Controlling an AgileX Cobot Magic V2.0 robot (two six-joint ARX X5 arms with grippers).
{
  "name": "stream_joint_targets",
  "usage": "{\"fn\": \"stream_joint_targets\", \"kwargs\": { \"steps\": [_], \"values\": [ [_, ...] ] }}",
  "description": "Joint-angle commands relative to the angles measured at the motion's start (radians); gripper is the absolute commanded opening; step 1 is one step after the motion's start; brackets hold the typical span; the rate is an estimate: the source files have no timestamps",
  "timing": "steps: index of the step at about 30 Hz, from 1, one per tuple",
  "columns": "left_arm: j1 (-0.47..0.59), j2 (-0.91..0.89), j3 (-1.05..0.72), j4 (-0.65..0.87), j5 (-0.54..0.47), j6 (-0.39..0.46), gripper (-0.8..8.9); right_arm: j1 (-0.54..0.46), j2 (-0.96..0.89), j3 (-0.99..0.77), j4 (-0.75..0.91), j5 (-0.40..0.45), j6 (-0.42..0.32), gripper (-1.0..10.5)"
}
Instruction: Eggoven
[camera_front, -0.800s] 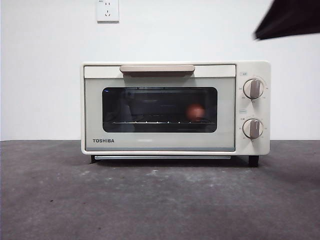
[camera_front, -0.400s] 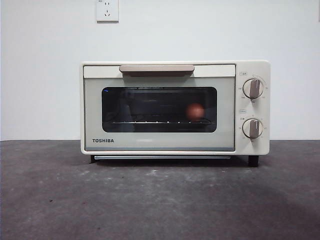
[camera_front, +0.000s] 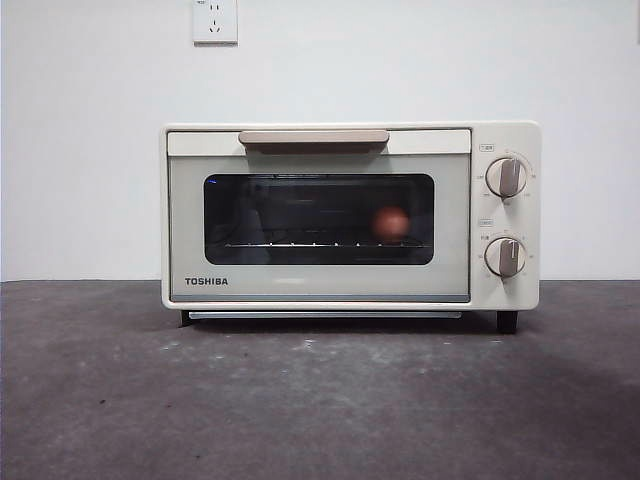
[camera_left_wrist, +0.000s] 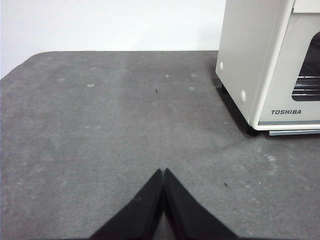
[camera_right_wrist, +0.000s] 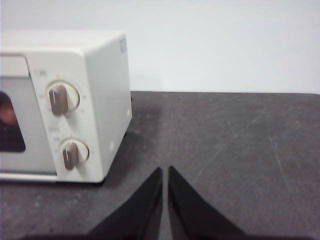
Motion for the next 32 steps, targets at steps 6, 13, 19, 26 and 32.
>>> {"fn": "stream_joint_targets", "kwargs": {
  "steps": [6,13,19,26,32],
  "values": [
    [0.002,-0.001,-0.021,-0.010,0.001,-0.002,0.06,-0.002,-0.040,-0.046,-0.080,-0.001,0.004,0.0],
    [0.002,-0.001,-0.021,-0.010,0.001,-0.003,0.06,-0.001,-0.040,-0.044,-0.125,0.004,0.004,0.0],
    [0.002,-0.001,-0.021,-0.010,0.001,-0.003,0.06,-0.001,-0.040,-0.043,-0.122,0.003,0.004,0.0],
    [0.002,-0.001,-0.021,-0.010,0.001,-0.002,0.06,-0.001,-0.040,-0.043,-0.121,0.003,0.005,0.0],
    [0.002,-0.001,-0.021,-0.010,0.001,-0.003,0.06,-0.001,-0.040,-0.043,-0.122,0.003,0.004,0.0]
  ]
}}
